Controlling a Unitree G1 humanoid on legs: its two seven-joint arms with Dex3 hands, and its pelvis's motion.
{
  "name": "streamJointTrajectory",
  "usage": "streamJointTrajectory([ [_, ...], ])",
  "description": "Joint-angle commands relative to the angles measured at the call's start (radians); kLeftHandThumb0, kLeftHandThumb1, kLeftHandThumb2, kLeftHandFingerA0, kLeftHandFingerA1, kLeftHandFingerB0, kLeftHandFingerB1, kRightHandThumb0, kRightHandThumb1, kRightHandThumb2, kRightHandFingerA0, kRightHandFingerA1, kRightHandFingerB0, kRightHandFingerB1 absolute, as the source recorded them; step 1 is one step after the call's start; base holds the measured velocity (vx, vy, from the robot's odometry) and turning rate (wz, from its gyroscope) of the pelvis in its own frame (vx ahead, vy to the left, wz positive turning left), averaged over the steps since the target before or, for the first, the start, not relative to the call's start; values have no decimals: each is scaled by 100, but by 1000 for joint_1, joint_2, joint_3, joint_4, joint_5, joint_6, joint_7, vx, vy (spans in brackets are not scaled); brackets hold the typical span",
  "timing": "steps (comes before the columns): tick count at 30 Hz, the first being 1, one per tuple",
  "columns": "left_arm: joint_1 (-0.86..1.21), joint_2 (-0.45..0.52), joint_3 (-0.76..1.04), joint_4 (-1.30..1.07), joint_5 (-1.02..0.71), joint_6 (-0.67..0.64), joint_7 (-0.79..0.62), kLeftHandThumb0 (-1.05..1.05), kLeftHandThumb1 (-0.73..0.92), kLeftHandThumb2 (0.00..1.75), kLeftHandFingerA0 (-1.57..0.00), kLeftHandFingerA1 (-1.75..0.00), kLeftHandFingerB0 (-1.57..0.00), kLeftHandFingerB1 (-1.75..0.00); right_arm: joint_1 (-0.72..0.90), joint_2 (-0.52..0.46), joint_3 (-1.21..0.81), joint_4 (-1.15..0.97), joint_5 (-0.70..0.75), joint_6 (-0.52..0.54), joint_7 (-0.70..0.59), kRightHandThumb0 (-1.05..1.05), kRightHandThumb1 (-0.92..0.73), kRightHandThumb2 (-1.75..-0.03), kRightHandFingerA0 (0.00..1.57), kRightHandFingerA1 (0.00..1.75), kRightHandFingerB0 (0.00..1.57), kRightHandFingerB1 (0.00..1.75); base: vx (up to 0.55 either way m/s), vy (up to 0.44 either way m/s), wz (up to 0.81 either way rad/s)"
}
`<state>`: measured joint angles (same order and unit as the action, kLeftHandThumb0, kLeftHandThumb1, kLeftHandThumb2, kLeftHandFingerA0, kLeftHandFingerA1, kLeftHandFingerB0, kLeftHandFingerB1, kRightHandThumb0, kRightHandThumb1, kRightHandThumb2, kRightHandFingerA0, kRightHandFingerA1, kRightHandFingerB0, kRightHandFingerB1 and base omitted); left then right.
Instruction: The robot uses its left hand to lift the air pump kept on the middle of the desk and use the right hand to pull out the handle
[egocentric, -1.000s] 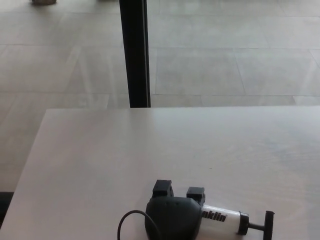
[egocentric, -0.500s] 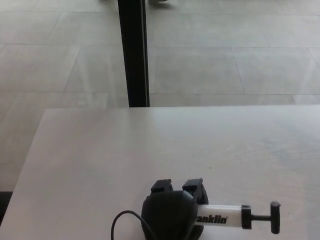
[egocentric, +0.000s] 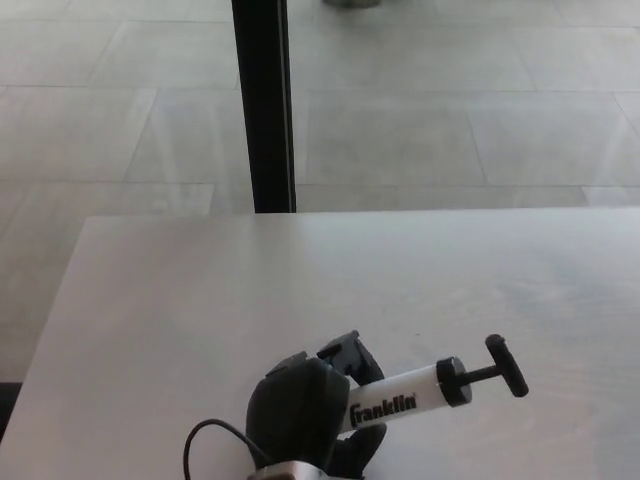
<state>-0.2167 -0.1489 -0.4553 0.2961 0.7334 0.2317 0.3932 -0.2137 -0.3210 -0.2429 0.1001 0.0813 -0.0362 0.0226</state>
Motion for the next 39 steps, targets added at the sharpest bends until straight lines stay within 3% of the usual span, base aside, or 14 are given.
streamJointTrajectory([
  [1,-52,71,18,24,2,61,-91,-20,52,116,-119,-143,-100,-130,5,3,53,-95,-6,126,34,-63,-71,-62,61,60,50,41,0,0,0],
  [2,-68,82,16,29,10,75,-105,-14,52,120,-89,-175,-77,-157,4,4,61,-110,-8,133,35,-63,-71,-62,60,59,50,40,0,0,0],
  [13,-289,253,-50,100,97,171,-258,-17,62,108,-88,-175,-78,-138,-66,24,195,-186,-72,199,34,-62,-71,-61,59,57,48,41,0,0,0],
  [14,-296,257,-58,92,98,170,-260,-21,56,113,-118,-136,-89,-112,-77,25,206,-181,-84,194,30,-62,-70,-61,61,61,49,41,0,0,0],
  [15,-308,273,-78,96,115,154,-251,-13,51,114,-91,-175,-80,-134,-94,27,222,-188,-100,216,24,-65,-70,-60,65,68,50,39,0,0,0],
  [16,-314,281,-89,98,121,149,-247,-13,51,114,-91,-175,-80,-134,-101,27,229,-191,-107,226,21,-65,-70,-60,65,68,50,39,0,0,0],
  [17,-321,282,-90,98,117,150,-243,-20,60,105,-96,-175,-81,-138,-108,35,231,-191,-99,221,24,-62,-66,-60,67,101,50,42,0,0,0],
  [23,-372,217,-31,99,46,155,-218,-25,64,110,-100,-175,-84,-145,-125,60,276,-192,-140,214,15,-65,-62,-62,74,106,49,44,0,0,0],
  [24,-381,210,-30,95,53,156,-215,-23,58,117,-100,-175,-84,-144,-129,67,283,-192,-150,225,6,-60,-51,-95,73,97,42,56,0,0,0],
  [25,-387,203,-27,94,57,160,-212,-24,57,118,-100,-175,-84,-145,-134,70,290,-187,-162,226,-1,-62,-66,-60,74,113,52,44,0,0,0],
  [27,-393,194,-21,95,61,164,-210,-24,57,118,-100,-175,-84,-145,-138,73,296,-179,-178,221,-7,-62,-66,-60,74,113,52,44,0,0,0],
  [28,-412,175,-18,96,69,160,-178,-21,51,121,-101,-175,-87,-151,-164,84,320,-152,-231,271,-45,-58,-52,-95,72,99,43,57,0,0,0],
  [29,-412,169,-15,95,67,153,-173,-21,49,125,-101,-175,-87,-153,-168,93,319,-142,-232,285,-52,-58,-64,-59,71,119,52,45,0,0,0],
  [39,-428,114,37,63,67,207,-184,-18,48,125,-101,-175,-87,-139,-187,128,358,-104,-349,363,-131,-50,-63,-61,75,142,59,48,0,0,0],
])
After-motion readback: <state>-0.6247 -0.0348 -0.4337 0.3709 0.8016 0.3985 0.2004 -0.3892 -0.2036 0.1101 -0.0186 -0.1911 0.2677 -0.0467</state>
